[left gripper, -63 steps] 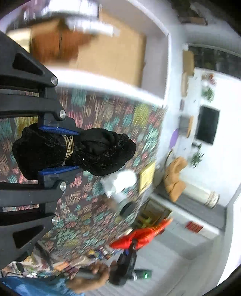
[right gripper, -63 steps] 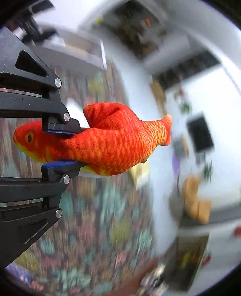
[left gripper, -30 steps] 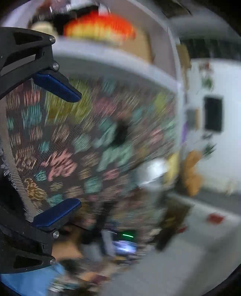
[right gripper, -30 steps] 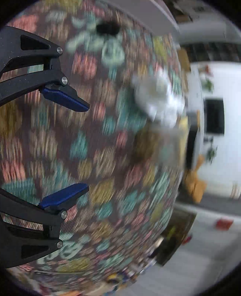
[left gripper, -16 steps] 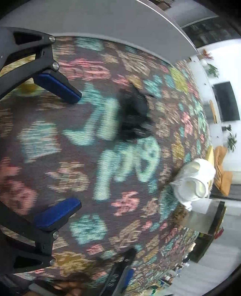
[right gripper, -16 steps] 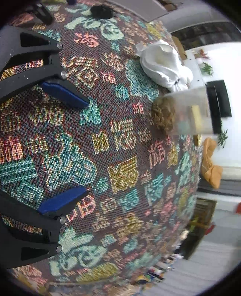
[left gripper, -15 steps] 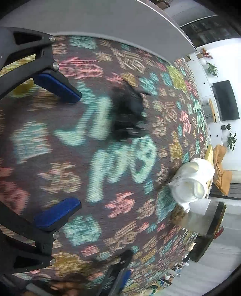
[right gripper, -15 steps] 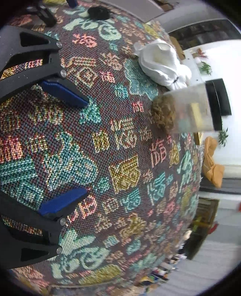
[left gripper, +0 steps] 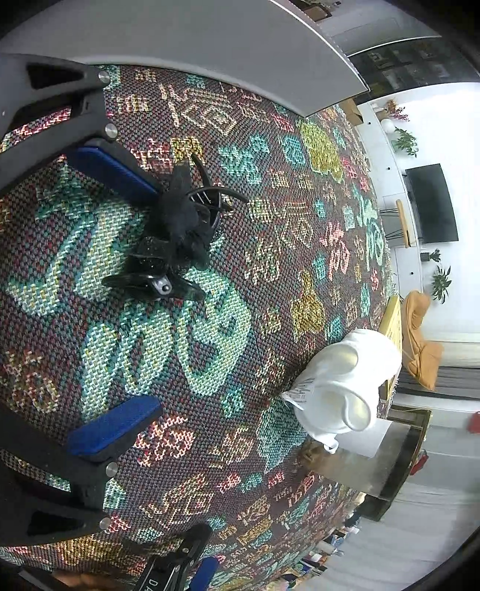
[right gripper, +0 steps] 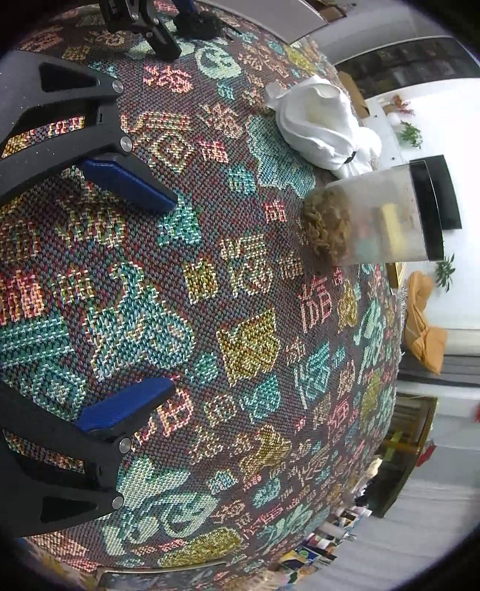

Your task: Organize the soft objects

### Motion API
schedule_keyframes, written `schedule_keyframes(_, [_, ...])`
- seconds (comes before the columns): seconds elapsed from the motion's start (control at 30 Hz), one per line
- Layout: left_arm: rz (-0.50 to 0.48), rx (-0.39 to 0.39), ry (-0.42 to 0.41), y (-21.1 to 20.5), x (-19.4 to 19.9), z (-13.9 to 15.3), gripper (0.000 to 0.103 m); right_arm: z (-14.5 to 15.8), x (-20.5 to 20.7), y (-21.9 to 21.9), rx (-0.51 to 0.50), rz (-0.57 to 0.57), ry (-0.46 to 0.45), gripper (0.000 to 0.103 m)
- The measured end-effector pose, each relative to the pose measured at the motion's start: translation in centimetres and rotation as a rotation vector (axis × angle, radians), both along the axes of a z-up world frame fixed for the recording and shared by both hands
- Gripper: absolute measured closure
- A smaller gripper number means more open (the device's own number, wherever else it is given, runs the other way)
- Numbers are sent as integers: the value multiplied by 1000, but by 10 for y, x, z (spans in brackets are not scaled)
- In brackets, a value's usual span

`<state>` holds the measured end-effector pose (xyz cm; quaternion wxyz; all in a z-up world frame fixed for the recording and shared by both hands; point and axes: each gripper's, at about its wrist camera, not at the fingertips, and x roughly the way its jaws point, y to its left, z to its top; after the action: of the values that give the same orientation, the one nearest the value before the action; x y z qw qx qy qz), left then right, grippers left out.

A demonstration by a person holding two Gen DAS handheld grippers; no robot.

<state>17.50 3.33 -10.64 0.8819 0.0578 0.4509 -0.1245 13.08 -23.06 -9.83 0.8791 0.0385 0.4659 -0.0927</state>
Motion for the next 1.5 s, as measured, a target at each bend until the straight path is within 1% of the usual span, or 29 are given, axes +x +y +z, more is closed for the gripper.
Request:
schedule_keyframes(0.23, [0,0,0,0,0,0,0,-1,1,1,3,-3,1,9])
schedule_keyframes(1.5, [-1,0,0,0,0,0,0,-1,1,1,5,-5,1,9])
